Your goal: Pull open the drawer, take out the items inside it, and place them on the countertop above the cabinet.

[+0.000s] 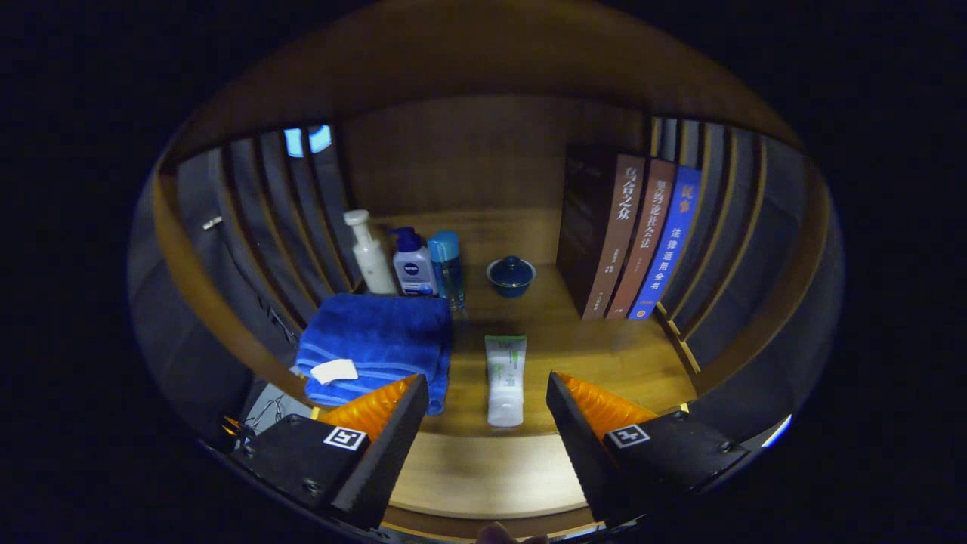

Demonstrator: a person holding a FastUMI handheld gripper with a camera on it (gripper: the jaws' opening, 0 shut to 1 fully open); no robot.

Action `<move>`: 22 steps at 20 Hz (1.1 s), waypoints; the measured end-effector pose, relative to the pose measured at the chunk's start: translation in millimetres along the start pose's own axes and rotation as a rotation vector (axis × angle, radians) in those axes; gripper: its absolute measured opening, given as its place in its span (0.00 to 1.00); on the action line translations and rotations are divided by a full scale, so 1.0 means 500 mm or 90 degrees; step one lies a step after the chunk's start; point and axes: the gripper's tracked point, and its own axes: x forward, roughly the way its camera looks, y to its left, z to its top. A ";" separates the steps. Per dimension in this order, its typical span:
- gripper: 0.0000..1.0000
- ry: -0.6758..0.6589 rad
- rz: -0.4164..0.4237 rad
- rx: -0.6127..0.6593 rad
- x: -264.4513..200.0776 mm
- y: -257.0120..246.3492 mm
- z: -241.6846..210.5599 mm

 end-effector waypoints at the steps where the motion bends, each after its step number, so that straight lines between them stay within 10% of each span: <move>1: 1.00 -0.030 0.003 -0.001 -0.032 0.003 -0.004; 11: 0.99 -0.284 0.018 -0.016 -0.321 -0.007 -0.131; 22: 0.99 -0.306 -0.023 -0.032 -0.299 -0.055 -0.445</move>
